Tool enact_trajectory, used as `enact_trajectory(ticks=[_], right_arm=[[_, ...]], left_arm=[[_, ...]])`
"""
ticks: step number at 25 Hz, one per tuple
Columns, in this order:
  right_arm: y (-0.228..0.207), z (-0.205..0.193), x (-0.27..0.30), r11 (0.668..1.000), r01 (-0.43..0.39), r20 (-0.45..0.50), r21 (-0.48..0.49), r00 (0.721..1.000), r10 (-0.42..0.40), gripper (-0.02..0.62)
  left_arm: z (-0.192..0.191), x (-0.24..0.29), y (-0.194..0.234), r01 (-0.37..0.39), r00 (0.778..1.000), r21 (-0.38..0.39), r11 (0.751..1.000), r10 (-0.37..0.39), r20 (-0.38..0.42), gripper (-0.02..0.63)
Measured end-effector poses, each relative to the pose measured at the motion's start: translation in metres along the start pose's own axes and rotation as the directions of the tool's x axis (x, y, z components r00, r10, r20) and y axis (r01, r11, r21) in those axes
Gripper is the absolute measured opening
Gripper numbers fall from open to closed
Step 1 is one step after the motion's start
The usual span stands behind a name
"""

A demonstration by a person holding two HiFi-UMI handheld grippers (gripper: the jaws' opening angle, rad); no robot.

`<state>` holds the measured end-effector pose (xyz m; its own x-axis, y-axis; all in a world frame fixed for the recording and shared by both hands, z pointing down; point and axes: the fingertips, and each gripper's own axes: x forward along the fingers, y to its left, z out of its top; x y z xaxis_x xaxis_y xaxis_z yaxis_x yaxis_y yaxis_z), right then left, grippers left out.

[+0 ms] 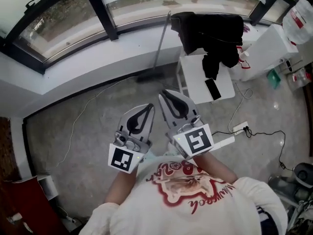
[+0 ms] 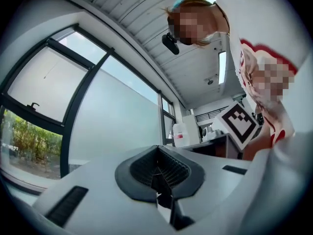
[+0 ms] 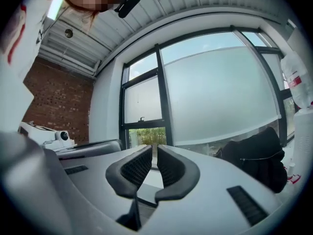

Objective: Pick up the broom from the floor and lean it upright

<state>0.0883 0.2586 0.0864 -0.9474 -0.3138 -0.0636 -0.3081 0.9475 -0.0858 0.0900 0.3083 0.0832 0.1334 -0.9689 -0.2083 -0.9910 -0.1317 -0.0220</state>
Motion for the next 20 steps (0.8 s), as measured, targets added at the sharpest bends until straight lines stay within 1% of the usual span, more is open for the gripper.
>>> enact_trajectory(ticks=[2, 4, 6, 8, 11, 14, 17, 20], right_arm=[[-0.001, 0.010, -0.017, 1.000, 0.002, 0.039, 0.000, 0.999, -0.002, 0.049], [0.004, 0.015, -0.026, 1.000, -0.013, 0.052, -0.018, 0.999, 0.014, 0.049], [0.010, 0.016, -0.026, 0.999, -0.032, 0.053, -0.005, 0.998, 0.032, 0.049], [0.017, 0.021, -0.024, 0.999, -0.040, 0.068, 0.009, 0.997, 0.039, 0.043], [0.031, 0.029, -0.022, 0.999, -0.045, 0.074, -0.020, 0.996, 0.047, 0.030], [0.045, 0.042, -0.017, 0.999, -0.019, 0.119, -0.033, 0.993, 0.023, 0.025], [0.060, 0.041, -0.009, 0.999, -0.025, 0.102, -0.045, 0.994, 0.030, 0.023], [0.074, 0.037, -0.002, 0.996, -0.038, 0.078, -0.076, 0.996, 0.043, 0.023]], left_arm=[[0.003, -0.006, -0.024, 0.014, 1.000, 0.004, 1.000, -0.014, -0.026, 0.021], [0.008, -0.013, -0.032, 0.003, 0.999, 0.017, 1.000, -0.002, -0.041, 0.021], [0.016, -0.020, -0.028, -0.028, 0.999, 0.020, 0.999, 0.028, -0.030, 0.021], [0.024, -0.026, -0.024, -0.041, 0.999, 0.021, 0.999, 0.042, -0.018, 0.021], [0.037, -0.038, -0.020, -0.043, 0.999, 0.036, 0.998, 0.044, -0.008, 0.021], [0.042, -0.056, -0.015, -0.046, 0.999, 0.057, 0.997, 0.047, -0.015, 0.021], [0.041, -0.072, -0.010, -0.051, 0.998, 0.035, 0.998, 0.052, -0.023, 0.021], [0.039, -0.083, -0.008, -0.037, 0.999, 0.027, 0.999, 0.038, -0.034, 0.021]])
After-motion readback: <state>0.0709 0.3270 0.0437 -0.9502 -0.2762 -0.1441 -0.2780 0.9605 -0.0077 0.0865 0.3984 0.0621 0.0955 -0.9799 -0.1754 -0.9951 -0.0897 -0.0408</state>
